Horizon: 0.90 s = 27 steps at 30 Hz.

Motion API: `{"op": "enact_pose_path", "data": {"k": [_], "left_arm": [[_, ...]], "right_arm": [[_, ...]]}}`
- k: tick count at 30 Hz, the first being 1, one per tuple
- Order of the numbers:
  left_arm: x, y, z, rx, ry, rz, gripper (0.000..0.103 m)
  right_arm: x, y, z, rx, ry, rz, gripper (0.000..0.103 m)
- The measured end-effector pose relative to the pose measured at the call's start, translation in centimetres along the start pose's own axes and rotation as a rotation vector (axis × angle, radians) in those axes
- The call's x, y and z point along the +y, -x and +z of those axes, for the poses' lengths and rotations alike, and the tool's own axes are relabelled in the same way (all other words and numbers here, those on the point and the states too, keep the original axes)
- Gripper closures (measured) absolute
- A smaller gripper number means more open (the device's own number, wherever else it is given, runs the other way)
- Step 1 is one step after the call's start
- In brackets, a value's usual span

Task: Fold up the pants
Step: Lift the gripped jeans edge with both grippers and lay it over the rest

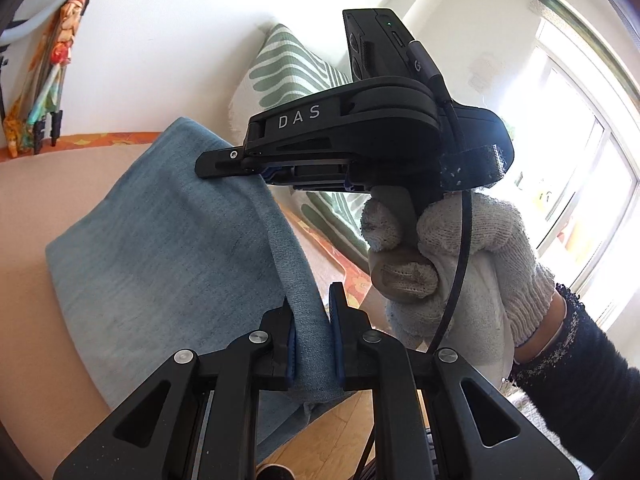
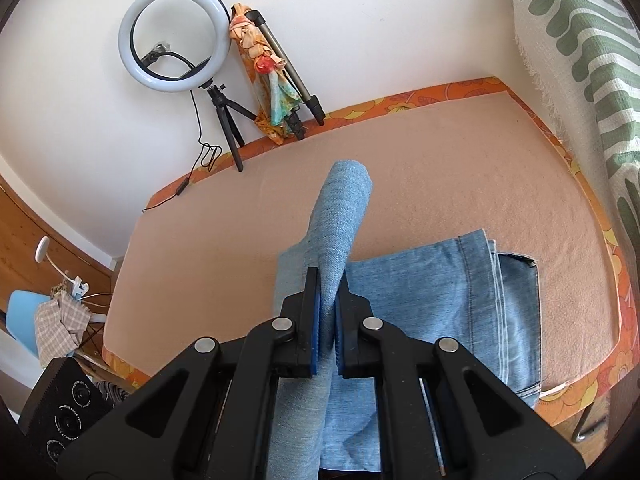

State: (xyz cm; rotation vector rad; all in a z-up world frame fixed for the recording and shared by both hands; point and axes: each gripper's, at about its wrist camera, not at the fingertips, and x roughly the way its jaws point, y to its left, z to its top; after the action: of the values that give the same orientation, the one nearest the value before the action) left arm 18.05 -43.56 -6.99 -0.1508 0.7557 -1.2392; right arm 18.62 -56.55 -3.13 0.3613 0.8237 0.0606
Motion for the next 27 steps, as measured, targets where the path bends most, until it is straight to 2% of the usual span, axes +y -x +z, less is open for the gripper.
{"op": "enact_pose_path", "data": {"k": [15,27], "left_arm": [[-2.3,-7.4,0.8,0.064,-0.034,-0.053,0.091],[-1.6,-13.5,0.3,0.159,-0.028,-0.017,0.091]], "right_arm": [[-7.6,1.2,0.4,0.0,-0.045,-0.103,0.097],[-13.3,-2.4,-1.5,0.065,-0.081,-0.124,0.097]]}}
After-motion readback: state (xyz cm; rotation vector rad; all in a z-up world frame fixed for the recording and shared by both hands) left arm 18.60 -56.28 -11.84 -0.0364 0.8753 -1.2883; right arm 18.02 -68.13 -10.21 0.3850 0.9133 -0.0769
